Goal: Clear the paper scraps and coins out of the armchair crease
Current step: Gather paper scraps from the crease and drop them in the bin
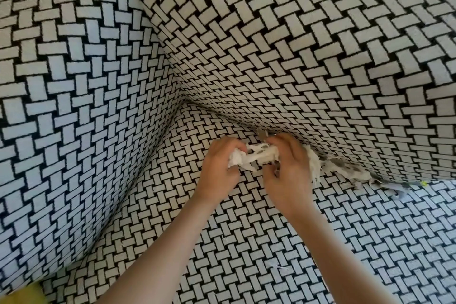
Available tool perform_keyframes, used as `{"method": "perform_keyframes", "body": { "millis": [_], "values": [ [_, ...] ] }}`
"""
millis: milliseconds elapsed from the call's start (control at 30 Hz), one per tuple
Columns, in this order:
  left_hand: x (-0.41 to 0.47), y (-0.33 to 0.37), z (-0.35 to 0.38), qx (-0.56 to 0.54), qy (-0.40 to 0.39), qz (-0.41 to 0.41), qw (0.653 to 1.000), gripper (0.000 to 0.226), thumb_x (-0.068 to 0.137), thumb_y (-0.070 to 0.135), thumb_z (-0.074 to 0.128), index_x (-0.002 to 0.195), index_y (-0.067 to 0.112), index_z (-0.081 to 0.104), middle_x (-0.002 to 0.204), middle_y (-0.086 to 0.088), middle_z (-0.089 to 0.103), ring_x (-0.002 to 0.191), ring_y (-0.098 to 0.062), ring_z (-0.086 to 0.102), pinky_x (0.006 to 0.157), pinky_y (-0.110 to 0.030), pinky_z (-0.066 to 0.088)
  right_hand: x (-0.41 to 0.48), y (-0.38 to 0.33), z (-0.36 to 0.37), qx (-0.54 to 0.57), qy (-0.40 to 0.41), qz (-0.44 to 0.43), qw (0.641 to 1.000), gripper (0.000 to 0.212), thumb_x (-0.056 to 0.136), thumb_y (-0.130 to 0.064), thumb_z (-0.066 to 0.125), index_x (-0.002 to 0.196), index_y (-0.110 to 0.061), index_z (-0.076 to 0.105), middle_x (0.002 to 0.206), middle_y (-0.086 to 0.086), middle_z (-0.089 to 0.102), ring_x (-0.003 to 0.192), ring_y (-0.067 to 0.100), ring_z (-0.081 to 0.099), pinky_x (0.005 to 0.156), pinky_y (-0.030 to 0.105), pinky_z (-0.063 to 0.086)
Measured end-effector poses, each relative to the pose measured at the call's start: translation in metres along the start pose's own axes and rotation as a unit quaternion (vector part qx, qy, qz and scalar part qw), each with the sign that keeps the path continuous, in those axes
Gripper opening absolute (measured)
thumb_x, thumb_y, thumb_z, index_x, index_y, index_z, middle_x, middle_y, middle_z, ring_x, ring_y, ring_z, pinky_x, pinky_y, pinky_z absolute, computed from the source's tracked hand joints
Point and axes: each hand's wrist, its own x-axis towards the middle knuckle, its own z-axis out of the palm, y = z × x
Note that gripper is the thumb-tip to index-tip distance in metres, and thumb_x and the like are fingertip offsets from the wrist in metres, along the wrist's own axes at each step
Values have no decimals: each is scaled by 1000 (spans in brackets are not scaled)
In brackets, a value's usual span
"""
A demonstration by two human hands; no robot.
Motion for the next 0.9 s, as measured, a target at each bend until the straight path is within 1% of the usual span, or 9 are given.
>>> {"method": "perform_keyframes", "body": {
  "millis": [100, 200, 367, 467, 567, 633, 700, 800, 900],
  "values": [
    [4, 13, -8, -141, 35, -98, 984, 53, 70, -23, 43, 78, 27, 59, 89, 9, 59, 75, -14, 56, 58, -22, 47, -2, -5, 4, 1, -29, 7, 1000, 46, 76, -4, 49, 122, -5, 56, 130, 15, 50, 118, 33, 47, 92, 51, 45],
    [14, 24, -19, -280, 80, -202, 935, 44, 76, -25, 39, 69, 14, 59, 80, 0, 60, 62, -10, 58, 43, -18, 44, 5, -17, 4, 62, -21, 51, 997, 45, 82, -8, 44, 126, -5, 53, 133, 13, 46, 123, 27, 43, 101, 46, 40],
    [18, 29, -35, -306, 150, -307, 888, 33, 84, -10, 41, 64, 15, 50, 57, 4, 62, 58, -13, 58, 46, -23, 42, 19, -33, 15, 9, -118, 62, 991, 55, 92, -14, 45, 143, -7, 27, 150, 9, 23, 140, 20, 19, 111, 27, 19],
    [19, 28, -48, -303, 193, -346, 867, 25, 89, 0, 38, 69, 12, 46, 69, 0, 57, 64, -13, 56, 45, -25, 49, 21, -38, 26, -63, -164, 40, 984, 47, 96, -11, 37, 143, -6, 28, 152, 8, 20, 141, 20, 14, 114, 24, 15],
    [21, 17, -59, -293, 187, -361, 865, 22, 92, 25, 43, 79, 8, 50, 71, -3, 59, 62, -17, 58, 46, -24, 50, 23, -38, 30, -59, -141, 3, 988, 44, 92, 3, 40, 135, -7, 45, 144, 6, 38, 135, 18, 31, 108, 18, 26],
    [21, 14, -63, -245, 186, -369, 877, 24, 87, 30, 56, 73, 11, 52, 62, 0, 61, 52, -12, 61, 49, -28, 52, 22, -39, 30, -25, -116, -8, 993, 40, 89, 8, 44, 125, -5, 56, 133, 7, 51, 125, 18, 45, 100, 16, 33],
    [20, 12, -63, -199, 184, -370, 889, 24, 81, 9, 64, 63, 15, 48, 62, -2, 58, 49, -12, 61, 49, -28, 51, 18, -40, 30, 13, -80, -15, 997, 34, 87, 8, 48, 115, -3, 63, 121, 9, 60, 111, 18, 56, 92, 12, 38],
    [17, 8, -63, -195, 177, -375, 889, 32, 76, -11, 58, 63, 16, 46, 63, 0, 50, 54, -10, 58, 45, -22, 46, 7, -44, 31, 93, -32, -15, 995, 28, 81, 9, 56, 102, -5, 70, 104, 3, 67, 91, 8, 60, 82, 4, 41],
    [10, 4, -64, -185, 130, -332, 916, 27, 75, -20, 49, 73, 6, 55, 73, -1, 49, 72, -16, 49, 50, -18, 44, 4, -48, 29, 226, -54, 109, 966, 30, 82, 5, 56, 100, -15, 69, 93, -12, 64, 84, 3, 59, 71, 9, 47]
  ]
}}
